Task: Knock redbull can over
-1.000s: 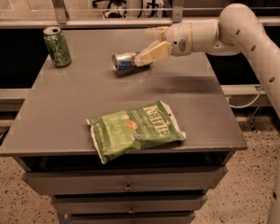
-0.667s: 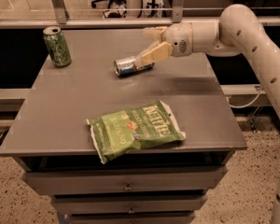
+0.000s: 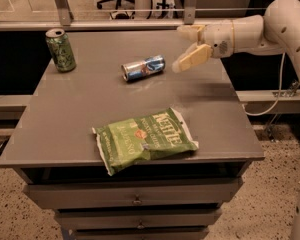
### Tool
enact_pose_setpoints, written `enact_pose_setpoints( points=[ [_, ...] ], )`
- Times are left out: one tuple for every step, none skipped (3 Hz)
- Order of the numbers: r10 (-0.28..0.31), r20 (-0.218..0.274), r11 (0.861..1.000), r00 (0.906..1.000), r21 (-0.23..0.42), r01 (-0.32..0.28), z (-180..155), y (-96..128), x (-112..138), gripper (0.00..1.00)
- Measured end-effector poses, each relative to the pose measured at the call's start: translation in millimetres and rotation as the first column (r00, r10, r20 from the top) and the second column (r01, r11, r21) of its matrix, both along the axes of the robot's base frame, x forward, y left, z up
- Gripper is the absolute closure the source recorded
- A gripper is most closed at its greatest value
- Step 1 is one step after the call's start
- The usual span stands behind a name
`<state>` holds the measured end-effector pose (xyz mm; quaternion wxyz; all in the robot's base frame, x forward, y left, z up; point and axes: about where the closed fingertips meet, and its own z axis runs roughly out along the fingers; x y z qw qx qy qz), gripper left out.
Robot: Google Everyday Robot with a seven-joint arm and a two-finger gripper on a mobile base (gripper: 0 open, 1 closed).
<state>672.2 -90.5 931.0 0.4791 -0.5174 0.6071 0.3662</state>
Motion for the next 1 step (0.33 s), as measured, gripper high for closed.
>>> enact_pose_setpoints(
  points=[
    [-0.010,0.016,1.000,0.9998,-0.008,0.010,5.0,-9.5,2.5,0.00]
  ],
)
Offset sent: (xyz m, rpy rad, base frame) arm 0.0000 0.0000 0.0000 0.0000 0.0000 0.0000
